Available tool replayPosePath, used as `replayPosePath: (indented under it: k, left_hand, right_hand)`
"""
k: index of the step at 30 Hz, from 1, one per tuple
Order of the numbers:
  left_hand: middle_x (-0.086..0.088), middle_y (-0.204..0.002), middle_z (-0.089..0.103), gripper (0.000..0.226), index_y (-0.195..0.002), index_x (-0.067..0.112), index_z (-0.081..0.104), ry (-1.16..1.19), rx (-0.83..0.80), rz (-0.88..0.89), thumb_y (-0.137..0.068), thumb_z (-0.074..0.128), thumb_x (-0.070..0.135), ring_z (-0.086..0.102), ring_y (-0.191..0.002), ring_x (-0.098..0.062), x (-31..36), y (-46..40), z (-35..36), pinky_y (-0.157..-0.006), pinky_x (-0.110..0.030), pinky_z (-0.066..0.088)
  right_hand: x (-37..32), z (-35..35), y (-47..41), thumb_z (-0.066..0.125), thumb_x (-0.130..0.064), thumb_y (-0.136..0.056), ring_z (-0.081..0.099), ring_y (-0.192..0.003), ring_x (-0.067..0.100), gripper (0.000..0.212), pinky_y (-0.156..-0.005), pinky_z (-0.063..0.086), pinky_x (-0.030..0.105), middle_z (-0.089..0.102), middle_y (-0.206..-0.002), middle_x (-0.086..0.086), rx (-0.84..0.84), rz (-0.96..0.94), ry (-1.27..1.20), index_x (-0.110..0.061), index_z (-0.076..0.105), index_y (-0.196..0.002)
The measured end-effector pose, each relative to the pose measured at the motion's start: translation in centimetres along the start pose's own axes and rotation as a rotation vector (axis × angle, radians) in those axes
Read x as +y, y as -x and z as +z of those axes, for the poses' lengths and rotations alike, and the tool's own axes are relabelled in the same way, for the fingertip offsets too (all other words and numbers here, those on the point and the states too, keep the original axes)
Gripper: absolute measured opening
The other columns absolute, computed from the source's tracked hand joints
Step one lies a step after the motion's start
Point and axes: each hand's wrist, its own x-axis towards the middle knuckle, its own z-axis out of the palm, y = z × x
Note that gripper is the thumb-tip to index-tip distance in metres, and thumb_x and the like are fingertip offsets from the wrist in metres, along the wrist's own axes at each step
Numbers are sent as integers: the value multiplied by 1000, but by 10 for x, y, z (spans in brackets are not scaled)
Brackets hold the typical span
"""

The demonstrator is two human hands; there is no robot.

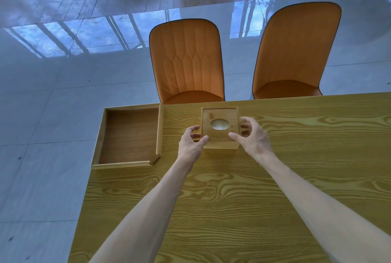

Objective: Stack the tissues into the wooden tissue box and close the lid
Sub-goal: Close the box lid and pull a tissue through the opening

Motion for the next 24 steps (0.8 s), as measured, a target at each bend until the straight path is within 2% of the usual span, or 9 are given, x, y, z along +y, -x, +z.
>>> replayPosePath:
  k: [3,6,9,11,14,18,24]
  left_hand:
    - [0,-116,63,49,-135,26,54,8,-8,-4,-89,72,26,61,-95,-11,0,-1,-1,-68,-19,46]
    - [-3,-121,64,50,-135,25,53,-5,1,-2,-89,72,28,62,-100,-15,1,-2,0,-73,-23,47]
    - [-2,-123,63,52,-135,26,52,-46,29,16,-88,73,32,63,-105,-18,5,-2,4,-83,-30,52]
    - [0,-124,63,55,-136,27,51,-102,57,37,-87,73,36,63,-108,-19,10,-4,6,-92,-37,54]
    - [-1,-125,63,58,-138,28,49,-153,63,62,-86,74,37,62,-110,-21,16,-7,10,-95,-43,54]
    - [-4,-127,63,59,-139,27,47,-176,71,51,-87,74,35,63,-111,-23,16,-8,13,-95,-45,54]
    - [-4,-125,65,60,-139,26,48,-138,71,25,-86,75,35,65,-109,-23,14,-9,14,-94,-47,55]
  right_hand:
    - [-10,-1,-5,74,-38,-84,62,-88,16,42,-75,58,36,65,-106,5,106,-202,230,-21,63,-121]
    - [-28,1,-13,72,-34,-87,64,-81,18,23,-67,57,31,67,-97,3,65,-339,405,-22,73,-107]
    - [-45,7,-20,68,-37,-89,68,-94,20,25,-74,50,24,67,-106,3,16,-425,582,-24,74,-110]
    - [-53,12,-24,65,-40,-91,66,-101,20,31,-83,51,26,66,-112,3,-14,-464,666,-24,71,-117]
    - [-59,16,-28,61,-42,-93,64,-108,19,36,-92,52,30,64,-118,3,-57,-493,777,-22,67,-122]
    - [-63,19,-34,60,-36,-94,65,-101,21,30,-89,53,32,66,-111,4,-87,-537,885,-18,70,-115]
    - [-62,23,-40,58,-14,-96,66,-97,20,17,-85,52,32,66,-104,3,-115,-641,1039,-17,72,-105]
